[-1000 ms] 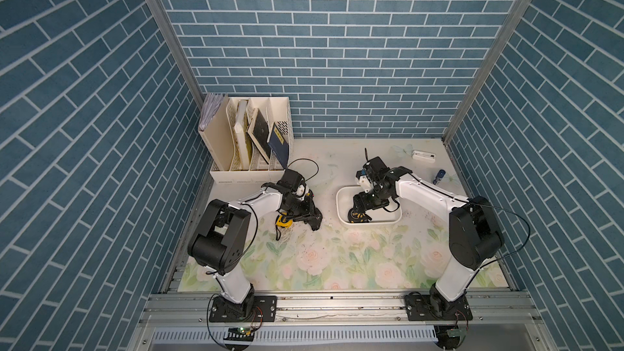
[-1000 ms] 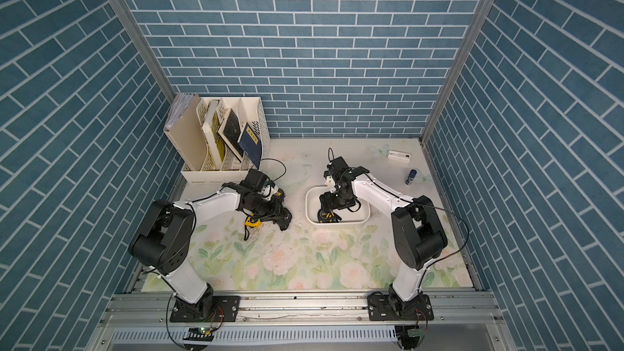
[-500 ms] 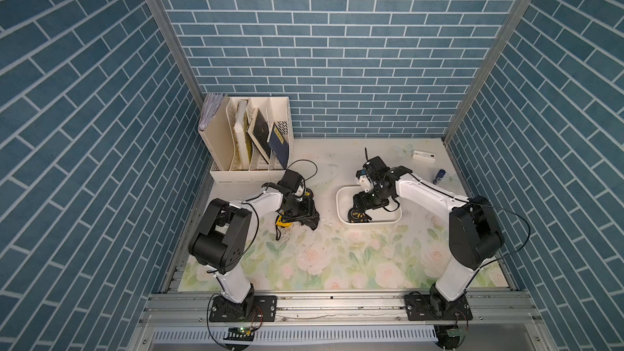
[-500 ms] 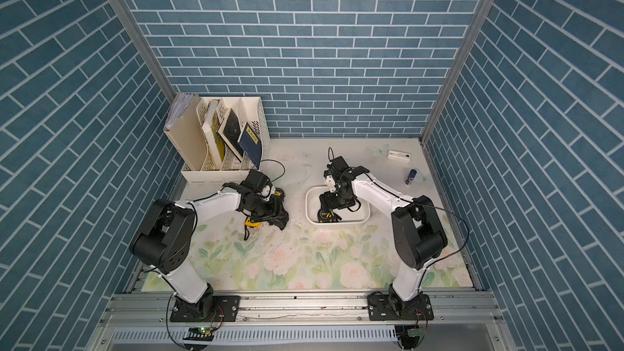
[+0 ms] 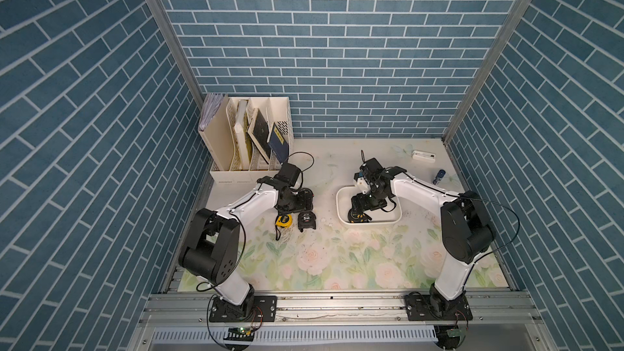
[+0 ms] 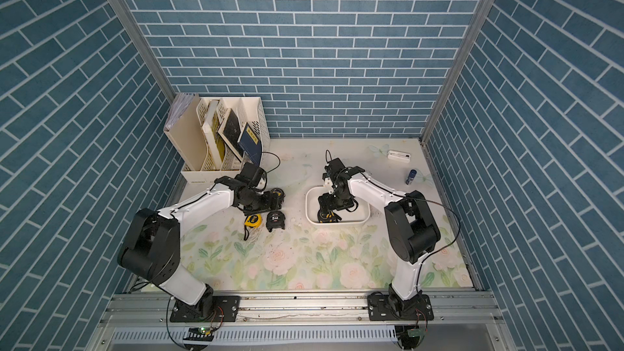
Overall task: Take the tape measure out of the storage box
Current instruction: Pick up the tape measure from the storage box.
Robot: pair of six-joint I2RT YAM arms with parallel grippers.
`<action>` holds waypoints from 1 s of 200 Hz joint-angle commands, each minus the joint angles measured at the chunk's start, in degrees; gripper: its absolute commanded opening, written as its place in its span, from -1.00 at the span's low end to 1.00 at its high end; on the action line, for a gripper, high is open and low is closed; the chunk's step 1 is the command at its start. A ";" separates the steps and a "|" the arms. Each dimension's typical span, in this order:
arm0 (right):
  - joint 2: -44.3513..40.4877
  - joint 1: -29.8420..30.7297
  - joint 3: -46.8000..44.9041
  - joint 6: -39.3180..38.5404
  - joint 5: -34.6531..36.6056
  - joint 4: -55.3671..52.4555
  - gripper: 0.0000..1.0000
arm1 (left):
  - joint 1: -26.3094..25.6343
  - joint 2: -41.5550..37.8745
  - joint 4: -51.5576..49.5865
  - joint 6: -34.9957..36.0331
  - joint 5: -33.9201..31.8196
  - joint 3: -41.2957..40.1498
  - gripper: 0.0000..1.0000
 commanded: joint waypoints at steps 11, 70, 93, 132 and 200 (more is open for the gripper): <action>2.00 1.67 2.63 -0.83 2.01 -1.11 0.59 | 0.09 -1.96 -3.39 0.12 -2.32 2.58 0.78; 3.37 5.85 1.94 1.34 8.22 0.21 0.65 | 0.12 -5.29 -5.20 -0.54 -5.31 7.28 0.86; 4.31 7.06 1.42 2.70 11.92 0.79 0.66 | 0.18 -6.35 -4.34 -0.92 -6.98 7.20 0.89; 5.90 7.47 1.34 3.83 14.53 1.40 0.66 | 0.27 -7.13 -3.42 -1.83 -7.03 7.24 0.89; 7.04 7.42 -0.25 3.70 14.48 2.31 0.55 | 0.53 -7.15 -3.51 -1.99 -7.87 8.02 0.90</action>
